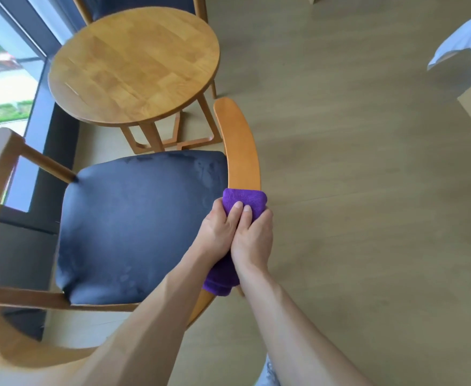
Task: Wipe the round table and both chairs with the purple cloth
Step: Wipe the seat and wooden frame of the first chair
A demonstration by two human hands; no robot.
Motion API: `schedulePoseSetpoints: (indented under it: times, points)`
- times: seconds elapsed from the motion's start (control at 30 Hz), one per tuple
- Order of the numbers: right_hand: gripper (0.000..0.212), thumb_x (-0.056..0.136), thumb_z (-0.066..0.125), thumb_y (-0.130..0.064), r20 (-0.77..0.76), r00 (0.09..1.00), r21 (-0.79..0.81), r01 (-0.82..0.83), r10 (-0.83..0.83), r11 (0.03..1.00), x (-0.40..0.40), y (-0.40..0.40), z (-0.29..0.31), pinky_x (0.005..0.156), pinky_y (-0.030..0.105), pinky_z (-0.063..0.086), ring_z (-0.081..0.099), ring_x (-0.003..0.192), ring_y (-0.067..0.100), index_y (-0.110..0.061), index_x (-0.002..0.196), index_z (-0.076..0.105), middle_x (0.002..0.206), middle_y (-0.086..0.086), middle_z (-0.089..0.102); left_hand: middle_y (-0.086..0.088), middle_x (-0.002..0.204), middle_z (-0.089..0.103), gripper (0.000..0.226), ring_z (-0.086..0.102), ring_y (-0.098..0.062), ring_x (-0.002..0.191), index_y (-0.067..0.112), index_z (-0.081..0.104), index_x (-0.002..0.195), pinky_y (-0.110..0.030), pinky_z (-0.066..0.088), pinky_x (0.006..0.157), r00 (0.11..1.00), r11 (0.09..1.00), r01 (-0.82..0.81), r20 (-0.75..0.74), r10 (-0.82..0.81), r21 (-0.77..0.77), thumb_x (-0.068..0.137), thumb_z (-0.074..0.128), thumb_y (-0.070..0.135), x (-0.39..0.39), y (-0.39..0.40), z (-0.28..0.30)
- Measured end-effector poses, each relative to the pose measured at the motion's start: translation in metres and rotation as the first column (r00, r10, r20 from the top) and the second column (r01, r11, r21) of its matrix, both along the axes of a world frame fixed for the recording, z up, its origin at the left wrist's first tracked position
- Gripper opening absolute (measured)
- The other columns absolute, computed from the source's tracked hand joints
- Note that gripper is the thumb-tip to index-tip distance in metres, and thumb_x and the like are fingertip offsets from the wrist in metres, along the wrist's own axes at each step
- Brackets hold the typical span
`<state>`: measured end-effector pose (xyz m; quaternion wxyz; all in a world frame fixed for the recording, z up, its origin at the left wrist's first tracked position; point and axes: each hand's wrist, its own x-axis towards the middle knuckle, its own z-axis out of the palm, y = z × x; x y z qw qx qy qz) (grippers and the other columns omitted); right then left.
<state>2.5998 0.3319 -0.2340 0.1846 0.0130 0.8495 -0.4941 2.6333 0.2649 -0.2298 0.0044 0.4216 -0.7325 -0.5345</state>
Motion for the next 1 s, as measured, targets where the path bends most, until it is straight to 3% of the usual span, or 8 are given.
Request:
schedulePoseSetpoints:
  times: [0.07, 0.27, 0.37, 0.57, 0.83, 1.0]
  points:
    - [0.034, 0.103, 0.039, -0.035, -0.006, 0.998, 0.050, -0.055, 0.056, 0.997, -0.018, -0.005, 0.001, 0.068, 0.024, 0.028, 0.057, 0.104, 0.032, -0.004, 0.112, 0.049, 0.115, 0.013, 0.060, 0.001, 0.085, 0.064, 0.042, 0.058, -0.011, 0.075, 0.012, 0.048, 0.094, -0.026, 0.040, 0.062, 0.999, 0.998, -0.041, 0.012, 0.042, -0.043, 0.099, 0.045, 0.054, -0.015, -0.004, 0.002]
    - [0.042, 0.104, 0.035, -0.040, -0.002, 0.977, 0.175, -0.210, 0.214, 0.962, -0.068, -0.027, 0.004, 0.075, 0.034, 0.036, 0.057, 0.108, 0.036, -0.001, 0.112, 0.047, 0.119, 0.019, 0.059, -0.013, 0.095, 0.064, 0.049, 0.058, -0.033, 0.091, 0.007, 0.046, 0.095, -0.042, 0.044, 0.079, 0.987, 0.983, -0.148, 0.041, 0.153, -0.109, 0.100, 0.043, 0.055, -0.055, -0.017, 0.004]
    - [0.043, 0.104, 0.034, -0.041, -0.032, 0.959, 0.219, -0.267, 0.280, 0.938, -0.090, -0.041, 0.003, 0.074, 0.034, 0.036, 0.057, 0.109, 0.037, 0.000, 0.112, 0.047, 0.120, 0.020, 0.059, -0.007, 0.089, 0.056, 0.045, 0.056, -0.032, 0.089, 0.011, 0.044, 0.092, -0.039, 0.041, 0.076, 0.979, 0.973, -0.192, 0.045, 0.199, -0.130, 0.099, 0.044, 0.055, -0.076, -0.029, 0.001]
    - [0.041, 0.105, 0.032, -0.040, -0.047, 0.900, 0.268, -0.407, 0.434, 0.873, -0.145, -0.078, 0.007, 0.075, 0.034, 0.034, 0.057, 0.108, 0.036, -0.002, 0.110, 0.048, 0.117, 0.020, 0.060, -0.008, 0.108, 0.058, 0.040, 0.057, -0.028, 0.099, 0.011, 0.049, 0.104, -0.044, 0.047, 0.087, 0.950, 0.935, -0.311, -0.035, 0.309, -0.172, 0.100, 0.043, 0.051, -0.121, -0.059, 0.005]
    - [0.029, 0.105, 0.031, -0.037, -0.042, 0.789, 0.309, -0.574, 0.613, 0.758, -0.210, -0.140, 0.008, 0.072, 0.031, 0.031, 0.058, 0.102, 0.034, -0.012, 0.095, 0.043, 0.108, 0.014, 0.062, -0.003, 0.109, 0.061, 0.030, 0.057, -0.024, 0.103, 0.015, 0.050, 0.111, -0.043, 0.047, 0.089, 0.895, 0.883, -0.446, -0.078, 0.439, -0.143, 0.102, 0.039, 0.042, -0.176, -0.115, 0.004]
    - [0.028, 0.105, 0.032, -0.035, -0.043, 0.732, 0.283, -0.644, 0.680, 0.711, -0.235, -0.172, 0.006, 0.067, 0.030, 0.025, 0.057, 0.100, 0.034, -0.012, 0.095, 0.045, 0.107, 0.016, 0.063, -0.004, 0.092, 0.062, 0.029, 0.058, -0.025, 0.090, 0.018, 0.048, 0.094, -0.040, 0.044, 0.076, 0.886, 0.876, -0.463, -0.037, 0.463, -0.136, 0.103, 0.038, 0.042, -0.200, -0.142, 0.003]
